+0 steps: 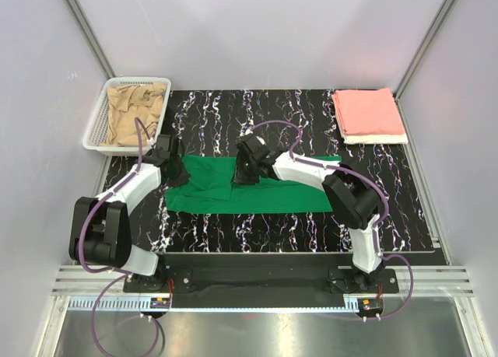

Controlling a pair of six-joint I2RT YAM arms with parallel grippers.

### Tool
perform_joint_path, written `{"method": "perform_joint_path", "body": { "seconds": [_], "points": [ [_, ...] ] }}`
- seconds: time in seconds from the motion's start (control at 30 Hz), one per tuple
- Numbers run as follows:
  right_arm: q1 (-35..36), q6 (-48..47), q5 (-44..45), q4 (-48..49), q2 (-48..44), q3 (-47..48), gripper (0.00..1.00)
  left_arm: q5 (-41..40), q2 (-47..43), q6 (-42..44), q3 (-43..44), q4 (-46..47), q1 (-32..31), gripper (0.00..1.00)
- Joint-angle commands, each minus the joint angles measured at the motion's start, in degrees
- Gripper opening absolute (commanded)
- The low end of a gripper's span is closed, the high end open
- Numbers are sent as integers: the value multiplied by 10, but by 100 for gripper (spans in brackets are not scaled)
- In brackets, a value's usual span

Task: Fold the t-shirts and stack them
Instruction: Fold the tshirt

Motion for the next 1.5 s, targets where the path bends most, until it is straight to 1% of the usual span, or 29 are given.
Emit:
{"method": "perform_joint_path", "body": {
  "seconds": [0.0,0.03,0.13,0.23,0.3,0.4,0.53,0.73,1.03,1.17,1.37,1.47],
  "points": [
    [18,1,11,4,-36,-12,34,2,-17,14,17,16,3,10],
    [19,2,3,6,-36,-12,34,-3,-18,23,19,16,3,18],
    [27,12,-12,13,-30,-12,35,6,-15,44,24,11,5,33],
    [35,21,-10,21,-31,-19,35,14,-34,53,4,10,12,38],
    [39,30,-6,24,-35,-25,35,27,-44,58,-15,21,28,38],
    [42,56,0,24,-34,-37,36,71,-50,61,-40,33,59,37],
    [52,87,18,32,-25,-47,38,91,-40,68,-51,51,65,38],
    [51,100,-4,56,-9,-43,37,125,2,66,-54,83,68,39],
    [52,117,-10,67,1,-45,36,101,-4,67,-60,80,68,37],
    [52,122,-6,67,8,-47,36,76,-20,65,-72,78,67,40],
    [54,124,-4,67,16,-44,37,75,-13,59,-78,88,67,40],
    [53,123,2,68,18,-44,35,83,-14,54,-84,108,66,36]
  ]
}}
